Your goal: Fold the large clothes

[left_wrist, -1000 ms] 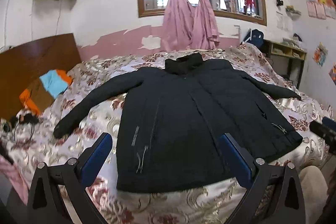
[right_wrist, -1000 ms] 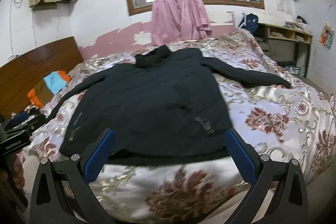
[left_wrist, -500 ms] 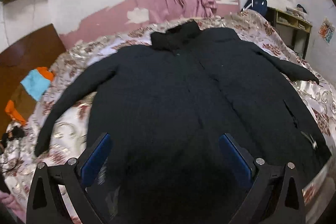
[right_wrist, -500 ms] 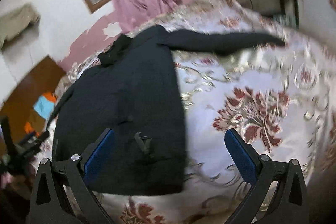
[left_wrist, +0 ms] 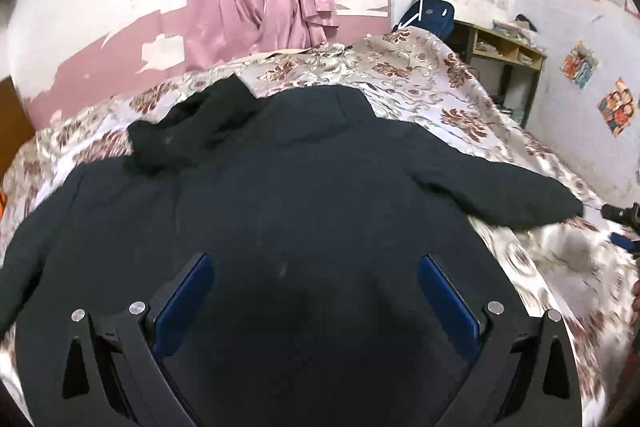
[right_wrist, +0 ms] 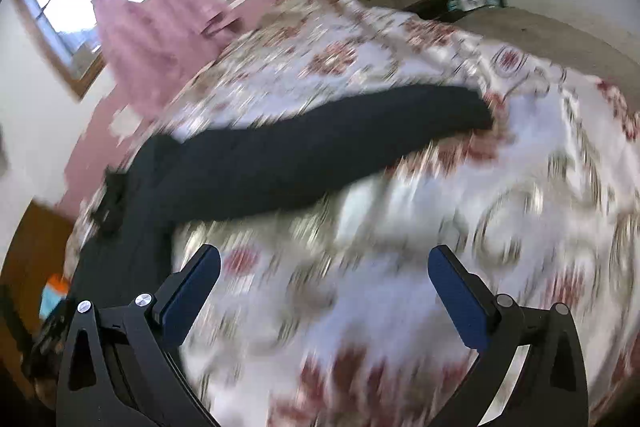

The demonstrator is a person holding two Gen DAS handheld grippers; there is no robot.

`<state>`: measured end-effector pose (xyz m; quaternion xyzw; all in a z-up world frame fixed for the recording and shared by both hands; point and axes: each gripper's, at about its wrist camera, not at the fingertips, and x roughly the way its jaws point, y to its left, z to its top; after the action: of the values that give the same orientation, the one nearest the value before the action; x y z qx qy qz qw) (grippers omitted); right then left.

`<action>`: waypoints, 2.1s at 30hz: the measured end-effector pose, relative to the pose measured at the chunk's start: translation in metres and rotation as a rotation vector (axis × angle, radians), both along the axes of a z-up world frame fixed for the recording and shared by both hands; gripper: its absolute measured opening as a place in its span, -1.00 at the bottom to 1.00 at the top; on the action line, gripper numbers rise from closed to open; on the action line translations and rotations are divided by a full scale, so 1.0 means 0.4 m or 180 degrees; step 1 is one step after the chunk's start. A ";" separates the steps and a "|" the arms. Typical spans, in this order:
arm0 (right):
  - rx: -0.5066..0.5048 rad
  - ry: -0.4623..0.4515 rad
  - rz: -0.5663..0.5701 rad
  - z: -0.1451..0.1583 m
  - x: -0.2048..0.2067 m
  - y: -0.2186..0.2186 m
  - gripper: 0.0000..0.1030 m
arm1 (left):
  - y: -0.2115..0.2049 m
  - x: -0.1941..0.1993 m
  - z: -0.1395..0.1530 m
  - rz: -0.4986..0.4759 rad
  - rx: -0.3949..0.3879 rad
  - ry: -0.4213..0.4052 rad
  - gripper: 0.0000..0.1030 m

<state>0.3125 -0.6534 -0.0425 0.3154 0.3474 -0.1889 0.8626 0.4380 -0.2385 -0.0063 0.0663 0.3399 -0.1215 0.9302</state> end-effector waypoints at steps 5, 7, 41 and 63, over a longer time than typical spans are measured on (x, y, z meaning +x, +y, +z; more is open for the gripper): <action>0.0095 0.0331 -0.0557 -0.041 0.086 -0.114 0.98 | -0.058 0.131 -0.007 0.0026 -0.0176 0.0071 1.00; 0.0227 0.0280 -0.0733 -0.060 0.111 -0.148 0.98 | -0.076 0.162 -0.011 -0.0050 -0.0268 0.0084 1.00; -0.2065 -0.1244 0.1710 0.415 0.405 0.573 -0.91 | 0.287 0.198 0.025 -0.0034 -0.0843 0.0585 1.00; -0.1633 -0.0140 0.3221 0.044 0.326 0.932 -0.91 | 0.490 0.121 -0.235 0.0320 -0.2794 0.1895 1.00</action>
<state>0.4430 -0.2806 -0.0249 -0.1062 0.3802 0.1762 0.9017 0.4866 -0.0424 -0.1001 -0.3828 0.5092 -0.2211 0.7384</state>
